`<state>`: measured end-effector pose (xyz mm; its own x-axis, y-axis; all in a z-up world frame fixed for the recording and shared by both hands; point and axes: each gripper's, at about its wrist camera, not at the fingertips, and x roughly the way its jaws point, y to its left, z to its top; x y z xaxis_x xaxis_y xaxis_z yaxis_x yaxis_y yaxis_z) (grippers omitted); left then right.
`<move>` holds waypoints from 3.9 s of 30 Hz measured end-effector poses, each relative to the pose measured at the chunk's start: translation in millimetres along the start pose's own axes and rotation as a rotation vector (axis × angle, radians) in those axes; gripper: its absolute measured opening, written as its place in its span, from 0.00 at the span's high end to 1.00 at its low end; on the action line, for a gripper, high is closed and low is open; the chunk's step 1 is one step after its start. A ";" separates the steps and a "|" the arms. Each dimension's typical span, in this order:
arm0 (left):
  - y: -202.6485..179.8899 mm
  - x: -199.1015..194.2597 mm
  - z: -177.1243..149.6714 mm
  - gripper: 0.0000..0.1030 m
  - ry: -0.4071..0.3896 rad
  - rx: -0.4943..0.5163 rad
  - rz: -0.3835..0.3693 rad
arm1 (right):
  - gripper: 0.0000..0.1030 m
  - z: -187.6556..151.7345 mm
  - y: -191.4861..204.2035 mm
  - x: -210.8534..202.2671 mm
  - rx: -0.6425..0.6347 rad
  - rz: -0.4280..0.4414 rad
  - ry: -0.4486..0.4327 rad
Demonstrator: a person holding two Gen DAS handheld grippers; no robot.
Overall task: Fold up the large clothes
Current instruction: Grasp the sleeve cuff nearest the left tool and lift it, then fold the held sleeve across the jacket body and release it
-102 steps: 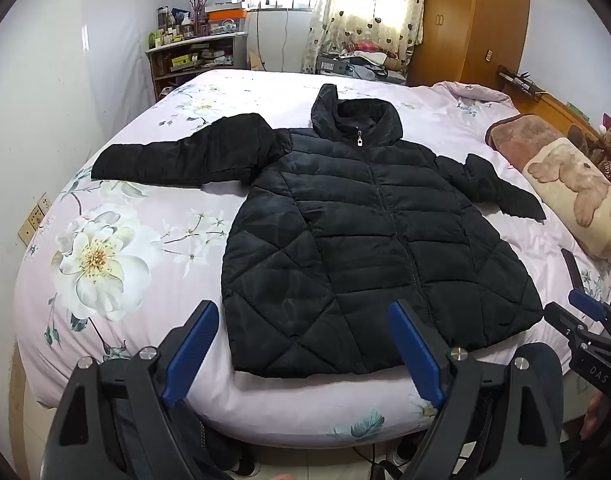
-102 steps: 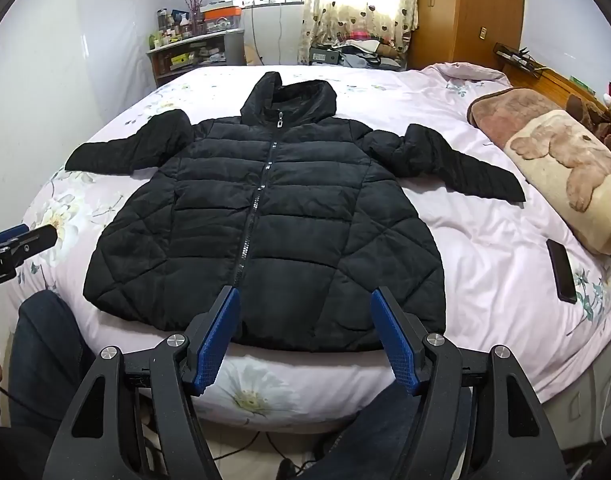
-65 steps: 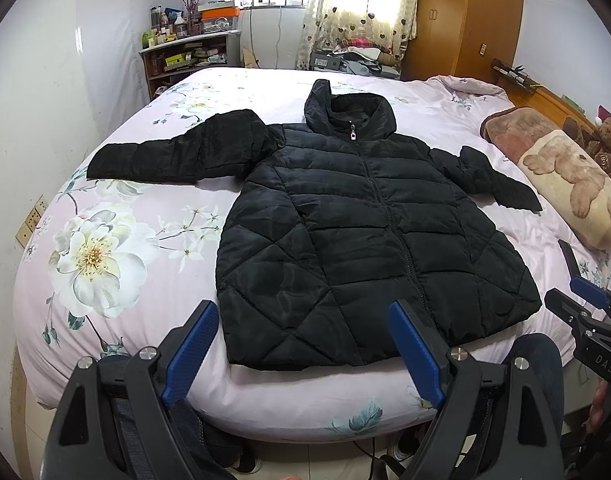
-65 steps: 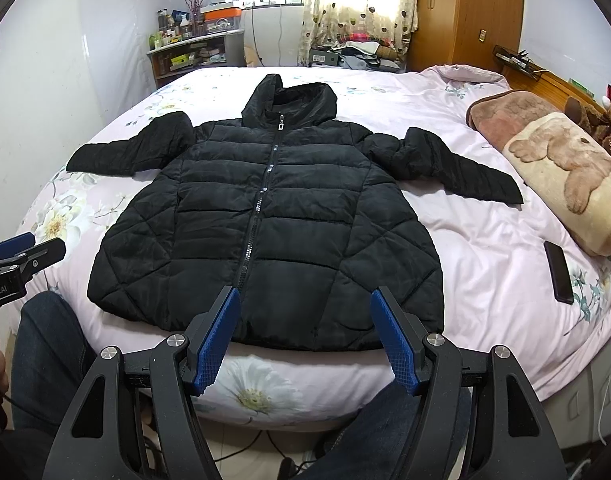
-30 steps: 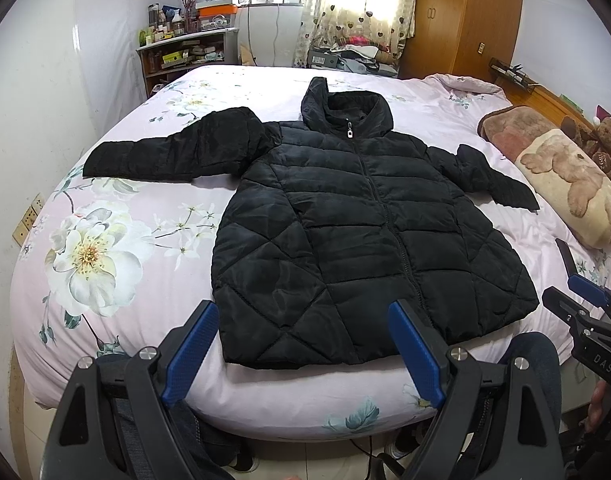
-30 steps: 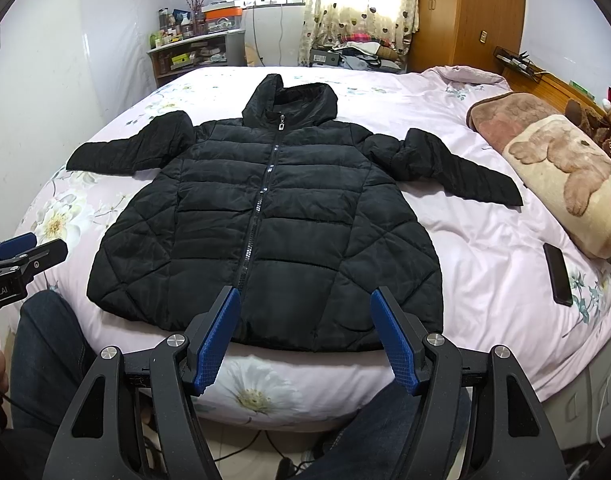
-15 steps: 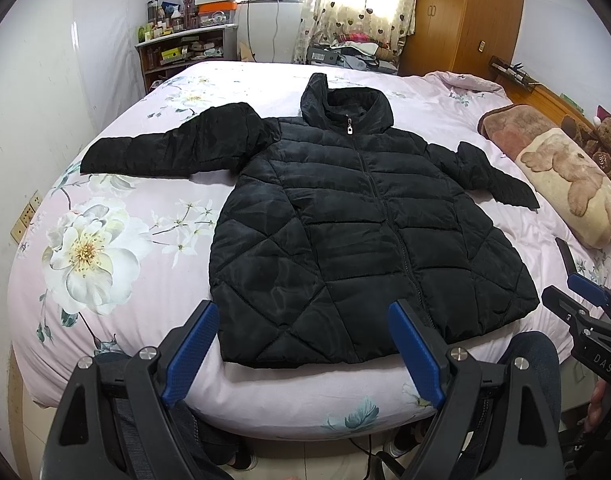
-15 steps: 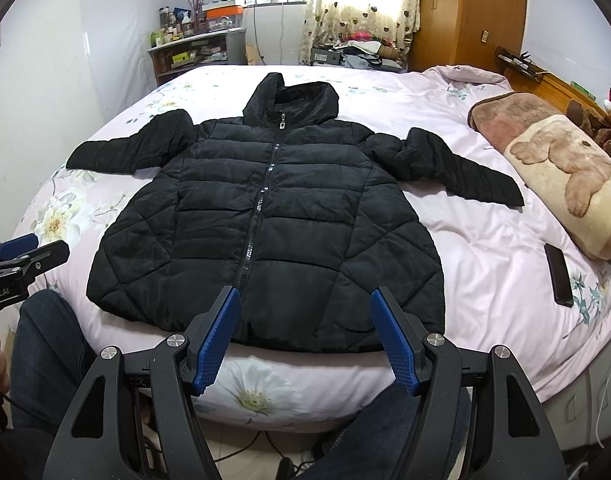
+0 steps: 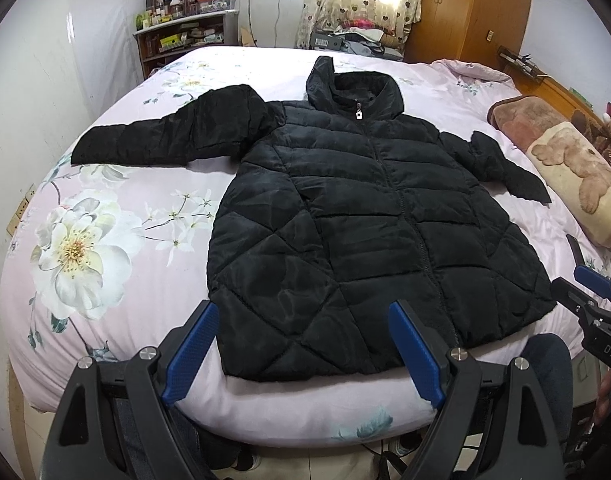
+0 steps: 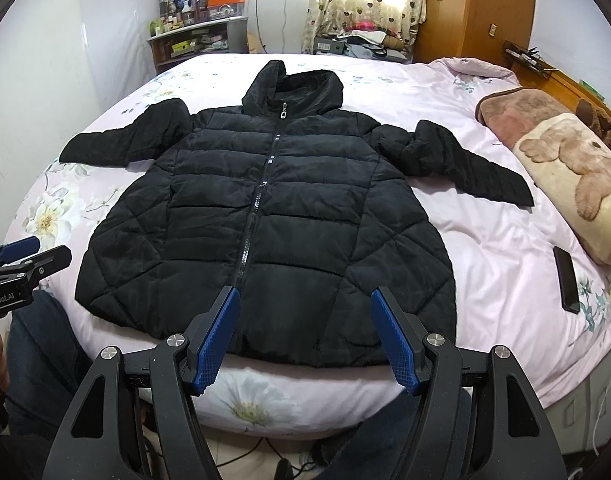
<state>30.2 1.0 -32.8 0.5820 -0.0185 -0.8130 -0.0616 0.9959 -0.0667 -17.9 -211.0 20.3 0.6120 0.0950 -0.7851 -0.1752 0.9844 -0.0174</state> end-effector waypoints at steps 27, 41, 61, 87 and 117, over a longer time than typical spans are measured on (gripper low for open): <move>232.4 176.8 137.2 0.15 -0.049 -0.339 0.191 | 0.25 113.8 45.3 174.7 -0.072 0.123 0.084; 324.4 227.0 167.0 0.45 -0.152 -0.520 0.320 | 0.25 118.0 18.4 222.8 -0.019 0.087 0.152; 150.7 44.5 266.0 0.89 -0.372 -0.254 -0.135 | 0.26 101.4 -29.1 155.6 0.020 0.064 0.058; -122.1 207.6 236.7 0.28 0.008 0.007 -0.516 | 0.26 59.4 -131.9 161.5 0.225 0.016 0.087; 94.2 253.6 203.9 0.51 -0.073 -0.069 -0.037 | 0.74 200.7 -93.3 355.3 0.106 0.007 0.131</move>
<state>337.4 108.3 -127.3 0.6424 -0.0461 -0.7650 -0.0935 0.9860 -0.1379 370.6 -239.4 -132.8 0.5043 0.0887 -0.8590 -0.0925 0.9945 0.0484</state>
